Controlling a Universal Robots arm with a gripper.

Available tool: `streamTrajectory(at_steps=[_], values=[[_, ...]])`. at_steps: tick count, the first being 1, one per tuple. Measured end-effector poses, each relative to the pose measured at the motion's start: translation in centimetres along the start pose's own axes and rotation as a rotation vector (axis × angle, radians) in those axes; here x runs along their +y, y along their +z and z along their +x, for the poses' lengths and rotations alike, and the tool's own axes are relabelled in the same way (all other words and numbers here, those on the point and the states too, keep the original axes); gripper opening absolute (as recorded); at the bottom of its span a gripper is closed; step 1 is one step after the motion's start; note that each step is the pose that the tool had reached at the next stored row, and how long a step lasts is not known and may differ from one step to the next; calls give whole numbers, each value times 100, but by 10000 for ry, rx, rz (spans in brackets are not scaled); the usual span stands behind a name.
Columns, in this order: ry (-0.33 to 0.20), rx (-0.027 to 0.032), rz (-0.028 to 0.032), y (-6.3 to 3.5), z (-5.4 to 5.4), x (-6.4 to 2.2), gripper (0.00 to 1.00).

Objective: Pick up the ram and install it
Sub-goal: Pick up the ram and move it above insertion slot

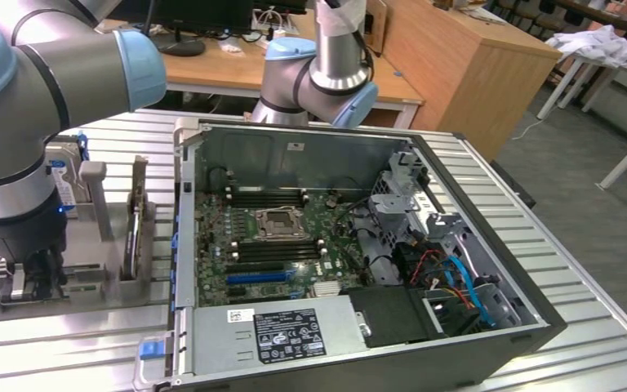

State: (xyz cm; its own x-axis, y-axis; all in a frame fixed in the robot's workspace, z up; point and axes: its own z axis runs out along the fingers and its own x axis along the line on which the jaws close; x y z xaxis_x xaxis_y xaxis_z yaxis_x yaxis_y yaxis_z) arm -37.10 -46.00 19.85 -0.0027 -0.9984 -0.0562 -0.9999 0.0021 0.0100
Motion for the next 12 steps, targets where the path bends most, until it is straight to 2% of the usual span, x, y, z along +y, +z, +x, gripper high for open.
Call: streamTrajectory(at_steps=[1, 12], values=[[0, 0, 0, 0, 0, 0, 22], [0, 0, 0, 0, 3, 0, 22]])
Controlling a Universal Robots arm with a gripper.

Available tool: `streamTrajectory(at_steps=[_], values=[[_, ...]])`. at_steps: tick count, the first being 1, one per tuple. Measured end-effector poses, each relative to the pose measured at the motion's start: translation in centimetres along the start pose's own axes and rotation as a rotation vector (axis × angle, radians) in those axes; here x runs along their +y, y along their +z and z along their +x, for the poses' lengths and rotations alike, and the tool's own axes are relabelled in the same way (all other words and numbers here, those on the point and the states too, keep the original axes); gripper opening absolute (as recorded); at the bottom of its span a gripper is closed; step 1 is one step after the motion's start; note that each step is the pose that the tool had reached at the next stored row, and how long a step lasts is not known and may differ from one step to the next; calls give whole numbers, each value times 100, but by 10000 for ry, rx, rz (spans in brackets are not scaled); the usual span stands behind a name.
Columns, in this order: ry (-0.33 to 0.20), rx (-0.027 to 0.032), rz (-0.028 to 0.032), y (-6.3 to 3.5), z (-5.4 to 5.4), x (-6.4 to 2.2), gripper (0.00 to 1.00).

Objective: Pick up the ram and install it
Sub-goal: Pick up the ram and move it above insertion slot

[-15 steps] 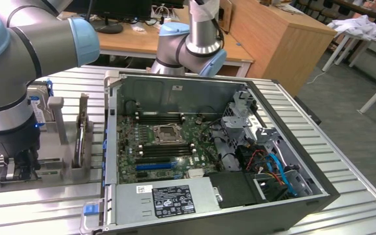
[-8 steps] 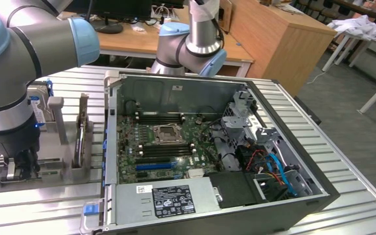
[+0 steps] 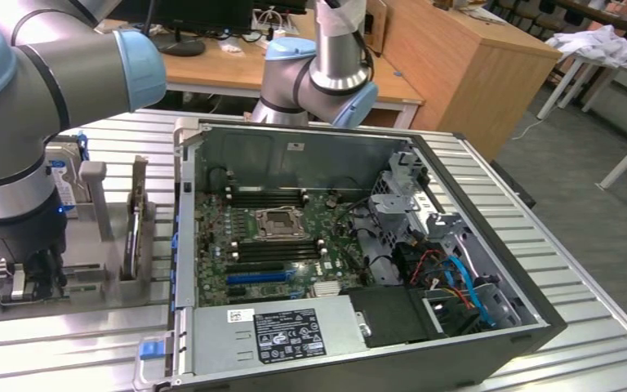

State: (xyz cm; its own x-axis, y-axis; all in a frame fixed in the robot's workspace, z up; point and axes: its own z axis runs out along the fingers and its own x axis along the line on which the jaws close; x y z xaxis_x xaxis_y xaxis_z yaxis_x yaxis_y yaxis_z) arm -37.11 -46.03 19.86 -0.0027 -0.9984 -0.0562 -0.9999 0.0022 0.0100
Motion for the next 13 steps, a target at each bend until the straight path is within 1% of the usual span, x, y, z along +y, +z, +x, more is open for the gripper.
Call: streamTrajectory(at_steps=[6, 13], values=[[-1, 14, 1, -11, 0, 0, 22], [0, 14, 1, -22, -1, 0, 22]])
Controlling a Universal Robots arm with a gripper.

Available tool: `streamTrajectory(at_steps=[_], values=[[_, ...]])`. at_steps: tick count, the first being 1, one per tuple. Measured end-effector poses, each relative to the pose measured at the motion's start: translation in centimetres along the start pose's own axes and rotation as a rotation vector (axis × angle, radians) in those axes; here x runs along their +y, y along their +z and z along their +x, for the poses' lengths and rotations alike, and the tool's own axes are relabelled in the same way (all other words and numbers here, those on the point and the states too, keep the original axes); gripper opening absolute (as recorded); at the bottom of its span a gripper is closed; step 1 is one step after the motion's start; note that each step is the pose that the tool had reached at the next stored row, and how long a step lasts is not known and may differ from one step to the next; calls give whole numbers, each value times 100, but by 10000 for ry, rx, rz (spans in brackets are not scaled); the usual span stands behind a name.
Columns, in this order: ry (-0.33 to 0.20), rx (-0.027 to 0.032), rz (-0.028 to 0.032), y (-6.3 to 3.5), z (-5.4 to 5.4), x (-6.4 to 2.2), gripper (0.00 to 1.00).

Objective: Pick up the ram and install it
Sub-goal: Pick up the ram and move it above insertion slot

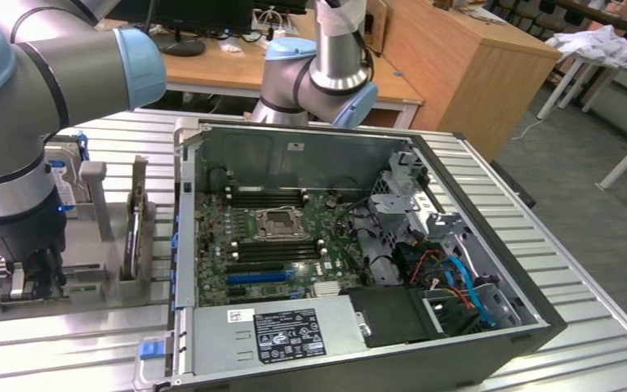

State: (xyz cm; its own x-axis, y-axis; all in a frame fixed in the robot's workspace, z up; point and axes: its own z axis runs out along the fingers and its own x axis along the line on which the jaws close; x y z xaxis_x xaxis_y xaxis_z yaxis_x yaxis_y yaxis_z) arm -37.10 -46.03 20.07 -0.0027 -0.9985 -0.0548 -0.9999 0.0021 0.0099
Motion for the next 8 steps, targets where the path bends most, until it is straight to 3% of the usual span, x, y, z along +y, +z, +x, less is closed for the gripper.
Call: streamTrajectory(at_steps=[8], values=[[0, 1, -1, -1, 0, 0, 22]])
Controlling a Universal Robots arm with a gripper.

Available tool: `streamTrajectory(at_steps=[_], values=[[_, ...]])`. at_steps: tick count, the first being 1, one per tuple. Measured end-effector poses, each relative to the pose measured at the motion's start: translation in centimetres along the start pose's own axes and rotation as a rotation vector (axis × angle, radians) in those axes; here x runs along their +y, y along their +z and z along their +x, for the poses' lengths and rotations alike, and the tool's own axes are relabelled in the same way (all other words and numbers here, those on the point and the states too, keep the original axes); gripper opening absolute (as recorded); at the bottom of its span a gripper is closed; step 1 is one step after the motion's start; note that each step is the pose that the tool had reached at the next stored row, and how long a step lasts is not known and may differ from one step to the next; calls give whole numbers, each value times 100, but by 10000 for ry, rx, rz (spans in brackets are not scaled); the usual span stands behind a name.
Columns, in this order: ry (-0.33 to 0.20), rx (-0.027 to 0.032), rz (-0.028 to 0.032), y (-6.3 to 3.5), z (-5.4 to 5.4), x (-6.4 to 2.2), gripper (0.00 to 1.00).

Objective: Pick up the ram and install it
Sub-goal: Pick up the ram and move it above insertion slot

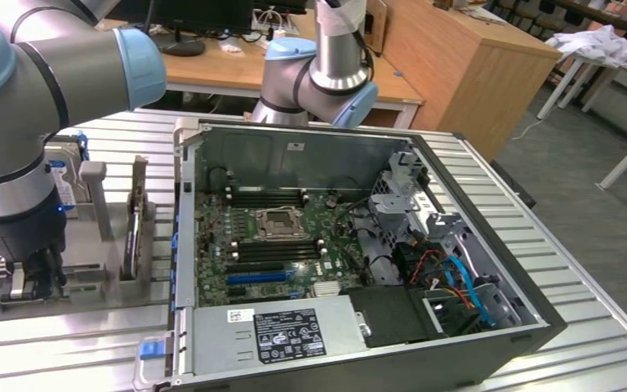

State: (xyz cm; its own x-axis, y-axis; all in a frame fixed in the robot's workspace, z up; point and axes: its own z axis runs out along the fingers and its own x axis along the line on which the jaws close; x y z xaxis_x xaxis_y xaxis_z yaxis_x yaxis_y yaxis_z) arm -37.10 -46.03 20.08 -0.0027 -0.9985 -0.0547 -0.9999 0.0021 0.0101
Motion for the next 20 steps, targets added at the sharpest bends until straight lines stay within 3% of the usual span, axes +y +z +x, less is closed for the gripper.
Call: streamTrajectory(at_steps=[3, 15, 20], values=[[0, 1, 0, 0, 0, 0, 12], [0, -1, 1, -3, 0, 0, 12], [0, 0, 0, -61, -3, 1, 12]])
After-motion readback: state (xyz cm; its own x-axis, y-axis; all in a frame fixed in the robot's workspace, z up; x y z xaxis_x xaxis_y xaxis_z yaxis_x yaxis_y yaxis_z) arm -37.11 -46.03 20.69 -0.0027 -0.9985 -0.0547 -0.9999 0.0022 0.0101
